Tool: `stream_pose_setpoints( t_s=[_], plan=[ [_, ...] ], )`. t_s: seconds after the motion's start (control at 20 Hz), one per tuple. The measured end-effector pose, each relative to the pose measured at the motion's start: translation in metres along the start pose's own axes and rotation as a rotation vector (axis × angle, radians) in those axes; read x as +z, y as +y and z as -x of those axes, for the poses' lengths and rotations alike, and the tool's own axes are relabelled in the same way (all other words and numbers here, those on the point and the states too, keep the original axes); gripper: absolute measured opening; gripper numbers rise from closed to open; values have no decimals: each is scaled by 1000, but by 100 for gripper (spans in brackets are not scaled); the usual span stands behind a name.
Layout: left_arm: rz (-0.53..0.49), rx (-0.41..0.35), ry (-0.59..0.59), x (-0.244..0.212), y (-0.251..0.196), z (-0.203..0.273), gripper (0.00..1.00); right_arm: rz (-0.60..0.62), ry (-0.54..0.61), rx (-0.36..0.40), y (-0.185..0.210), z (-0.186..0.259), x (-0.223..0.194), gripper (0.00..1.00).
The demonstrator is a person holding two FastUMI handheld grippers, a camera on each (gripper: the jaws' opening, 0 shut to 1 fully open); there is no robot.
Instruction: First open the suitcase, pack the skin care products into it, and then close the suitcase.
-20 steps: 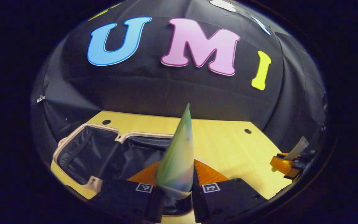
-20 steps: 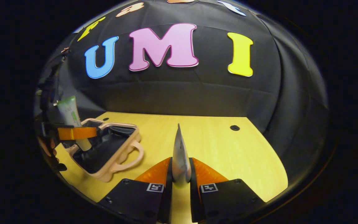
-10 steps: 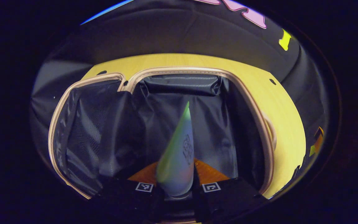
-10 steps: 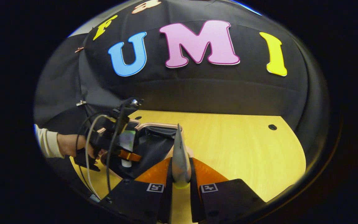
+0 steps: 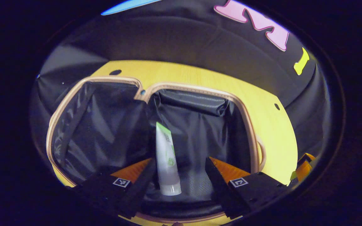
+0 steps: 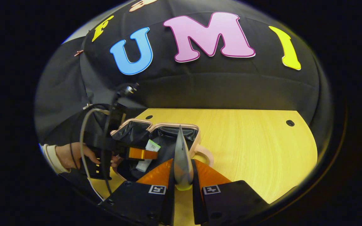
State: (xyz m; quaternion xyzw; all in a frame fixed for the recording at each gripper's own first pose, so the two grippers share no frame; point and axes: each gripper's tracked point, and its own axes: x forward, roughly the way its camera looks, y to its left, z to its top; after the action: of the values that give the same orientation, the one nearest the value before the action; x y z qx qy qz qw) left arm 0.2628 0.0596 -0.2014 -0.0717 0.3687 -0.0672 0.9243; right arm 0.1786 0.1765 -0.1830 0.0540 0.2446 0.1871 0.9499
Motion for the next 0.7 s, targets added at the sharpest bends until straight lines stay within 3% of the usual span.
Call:
stream_pose_setpoints(
  t_s=[0.15,0.25,0.5,0.7],
  plan=[
    [-64,127,-228,43,51,56,96,-5,44,22,11,-14,-2,28],
    [-78,211,-305,43,90,91,96,-33,105,39,23,-29,-13,27],
    [-42,290,-322,8,145,146,96,-116,301,93,69,-84,-57,28],
    [87,293,-264,-34,174,164,93,-144,454,17,74,-126,-100,27]
  ],
)
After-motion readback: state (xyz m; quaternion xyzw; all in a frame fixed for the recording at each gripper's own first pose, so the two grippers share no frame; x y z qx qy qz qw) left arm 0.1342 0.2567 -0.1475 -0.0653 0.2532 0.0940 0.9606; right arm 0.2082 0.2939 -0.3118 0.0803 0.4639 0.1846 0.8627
